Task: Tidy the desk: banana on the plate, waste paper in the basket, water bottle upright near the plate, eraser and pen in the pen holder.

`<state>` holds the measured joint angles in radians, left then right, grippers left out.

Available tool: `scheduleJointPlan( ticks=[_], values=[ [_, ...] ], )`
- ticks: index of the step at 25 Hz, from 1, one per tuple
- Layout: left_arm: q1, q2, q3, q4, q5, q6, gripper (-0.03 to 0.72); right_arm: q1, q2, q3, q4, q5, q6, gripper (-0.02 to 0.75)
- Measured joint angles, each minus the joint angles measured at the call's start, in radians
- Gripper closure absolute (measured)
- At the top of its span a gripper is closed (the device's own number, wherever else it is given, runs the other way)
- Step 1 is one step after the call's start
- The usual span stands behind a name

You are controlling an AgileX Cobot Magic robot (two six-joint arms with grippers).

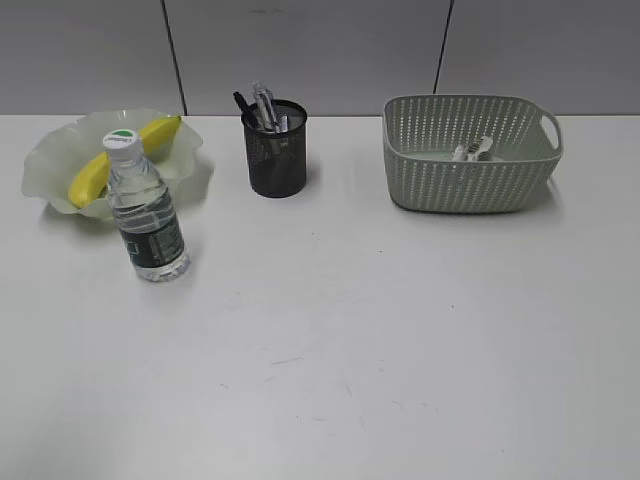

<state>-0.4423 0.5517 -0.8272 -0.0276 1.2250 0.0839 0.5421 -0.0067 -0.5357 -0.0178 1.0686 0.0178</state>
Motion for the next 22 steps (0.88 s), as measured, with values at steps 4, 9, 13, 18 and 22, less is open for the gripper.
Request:
scheduleJointPlan(
  ticks=[4,9,13,18,22],
  values=[
    [0.0,-0.258,0.106,-0.033,0.001,0.0,0.397,0.0,0.0,0.002,0.003,-0.046,0.0,0.353],
    [-0.001,-0.5,0.199,-0.034,0.0,0.0,0.397,0.0,-0.001,0.023,0.003,-0.038,-0.002,0.353],
    [-0.001,-0.558,0.241,-0.041,-0.009,0.0,0.397,0.0,-0.001,0.027,0.007,-0.034,-0.002,0.353],
    [-0.001,-0.558,0.27,-0.048,-0.122,0.0,0.397,0.0,-0.002,0.027,0.008,-0.034,-0.002,0.353],
    [-0.001,-0.558,0.288,-0.05,-0.156,0.0,0.397,0.0,-0.002,0.027,0.008,-0.033,-0.004,0.353]
  ],
)
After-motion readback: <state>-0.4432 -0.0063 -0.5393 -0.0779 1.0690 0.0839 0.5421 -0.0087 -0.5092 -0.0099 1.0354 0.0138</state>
